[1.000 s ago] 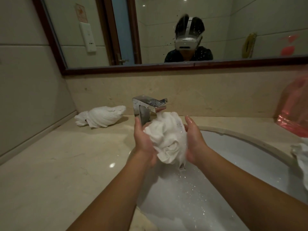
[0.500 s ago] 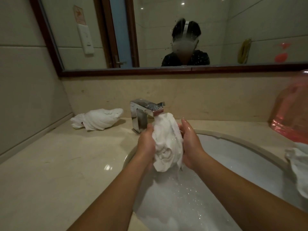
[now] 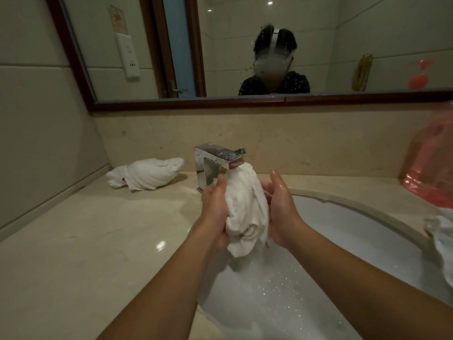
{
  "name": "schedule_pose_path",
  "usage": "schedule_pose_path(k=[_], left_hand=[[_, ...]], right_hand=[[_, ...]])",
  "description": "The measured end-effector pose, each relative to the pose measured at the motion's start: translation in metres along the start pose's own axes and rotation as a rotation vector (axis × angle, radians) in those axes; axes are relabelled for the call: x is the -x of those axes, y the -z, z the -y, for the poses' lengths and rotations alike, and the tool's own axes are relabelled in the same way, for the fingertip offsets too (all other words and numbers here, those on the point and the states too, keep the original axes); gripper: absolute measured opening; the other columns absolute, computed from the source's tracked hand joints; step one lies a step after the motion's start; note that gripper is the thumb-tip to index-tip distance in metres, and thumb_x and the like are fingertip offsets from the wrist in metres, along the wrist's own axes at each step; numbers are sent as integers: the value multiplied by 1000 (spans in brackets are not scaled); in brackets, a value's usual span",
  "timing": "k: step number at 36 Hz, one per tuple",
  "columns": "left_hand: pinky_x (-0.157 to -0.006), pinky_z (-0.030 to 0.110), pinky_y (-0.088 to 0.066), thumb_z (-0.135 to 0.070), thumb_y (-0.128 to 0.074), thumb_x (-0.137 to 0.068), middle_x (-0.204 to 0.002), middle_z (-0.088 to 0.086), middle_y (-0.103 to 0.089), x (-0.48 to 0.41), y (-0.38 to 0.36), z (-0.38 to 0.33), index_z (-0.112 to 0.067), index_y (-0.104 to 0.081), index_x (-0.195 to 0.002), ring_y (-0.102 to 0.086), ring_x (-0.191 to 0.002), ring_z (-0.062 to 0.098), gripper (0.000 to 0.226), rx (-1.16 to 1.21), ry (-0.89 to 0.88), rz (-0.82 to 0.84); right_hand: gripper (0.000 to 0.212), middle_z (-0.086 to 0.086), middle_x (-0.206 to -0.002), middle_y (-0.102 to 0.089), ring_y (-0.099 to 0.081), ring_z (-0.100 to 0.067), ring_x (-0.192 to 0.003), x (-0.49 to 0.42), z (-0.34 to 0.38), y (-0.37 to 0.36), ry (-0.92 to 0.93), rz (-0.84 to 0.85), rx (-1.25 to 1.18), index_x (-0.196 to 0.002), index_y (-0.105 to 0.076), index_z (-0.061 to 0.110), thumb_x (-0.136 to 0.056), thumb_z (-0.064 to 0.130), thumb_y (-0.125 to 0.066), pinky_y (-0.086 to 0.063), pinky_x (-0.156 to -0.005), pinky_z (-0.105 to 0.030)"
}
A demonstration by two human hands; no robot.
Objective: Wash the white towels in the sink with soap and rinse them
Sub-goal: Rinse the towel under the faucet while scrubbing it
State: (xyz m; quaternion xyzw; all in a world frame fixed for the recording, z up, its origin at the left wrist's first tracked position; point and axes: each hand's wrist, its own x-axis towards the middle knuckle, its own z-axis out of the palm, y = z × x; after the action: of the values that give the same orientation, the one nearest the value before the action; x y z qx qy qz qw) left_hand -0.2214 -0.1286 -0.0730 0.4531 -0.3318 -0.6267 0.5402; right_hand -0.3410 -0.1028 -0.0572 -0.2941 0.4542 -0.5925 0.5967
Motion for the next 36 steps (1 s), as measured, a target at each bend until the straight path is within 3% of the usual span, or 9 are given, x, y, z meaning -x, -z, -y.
schedule_pose_path(k=[3,6,10,13,17,24,30,32,36], left_hand=[[-102,56,-57,-101,-66,-56,-135,6,-71,-22,6,15,-36,-60,-143,-72,-119,32,109,-32,-57,-43],[-103,53,-57,-92,-67,-66,-123,8,-78,-8,3,6,-26,-73,-131,-75,-112,31,93,-58,-89,31],[-105,58,-54,-85,-73,-63,-124,21,-75,-8,9,7,-13,-73,-128,-73,-114,42,97,3,-15,56],[-110,55,-51,-87,-72,-69,-126,19,-75,-6,9,3,-13,-74,-128,-72,-118,39,95,39,-3,56],[-99,47,-56,-72,-55,-96,-117,21,-77,3,4,-3,-10,-76,-123,-74,-110,36,70,49,13,47],[-79,45,-54,-82,-43,-94,-105,25,-78,1,6,-7,-4,-78,-109,-73,-103,39,86,173,101,123],[-96,41,-57,-67,-45,-102,-116,22,-77,-11,16,-6,-8,-76,-123,-75,-109,35,70,346,28,93],[-116,50,-46,-72,-49,-96,-130,24,-72,-14,22,-5,-7,-72,-134,-66,-126,41,78,416,17,99],[-122,52,-38,-78,-48,-91,-135,24,-69,-17,28,-5,-6,-71,-134,-62,-131,43,87,498,18,117]], right_hand=[[63,-14,-95,-81,-77,-30,-90,1,1,-3,4,-23,-60,-110,-76,10,-109,60,-38,-58,-83,-41],[59,-10,-80,-80,-74,-32,-89,3,1,-3,-16,-62,-125,-106,-72,10,-107,61,-43,-58,-82,-42],[58,-11,-69,-77,-72,-34,-83,7,2,-3,-54,-87,-126,-100,-66,9,-108,61,-42,-54,-73,-41],[58,-11,-71,-78,-71,-33,-85,11,4,-3,-65,-61,-106,-105,-67,11,-108,60,-39,-53,-73,-40],[55,-11,-75,-79,-72,-32,-87,14,4,-4,-67,-4,-68,-102,-70,11,-109,57,-40,-53,-75,-40],[56,-18,-111,-78,-75,-35,-102,7,13,-2,-36,-34,-45,-127,-66,10,-105,58,-50,-59,-85,-46],[63,-24,-121,-74,-73,-40,-108,0,9,-5,-76,-28,-123,-129,-64,2,-104,58,-51,-57,-82,-46],[64,-24,-124,-73,-72,-41,-113,0,8,-8,-79,-24,-118,-131,-62,1,-105,58,-51,-57,-89,-49],[59,-21,-117,-76,-73,-37,-110,-1,4,-6,-59,-14,-104,-130,-61,1,-107,54,-47,-57,-89,-47]])
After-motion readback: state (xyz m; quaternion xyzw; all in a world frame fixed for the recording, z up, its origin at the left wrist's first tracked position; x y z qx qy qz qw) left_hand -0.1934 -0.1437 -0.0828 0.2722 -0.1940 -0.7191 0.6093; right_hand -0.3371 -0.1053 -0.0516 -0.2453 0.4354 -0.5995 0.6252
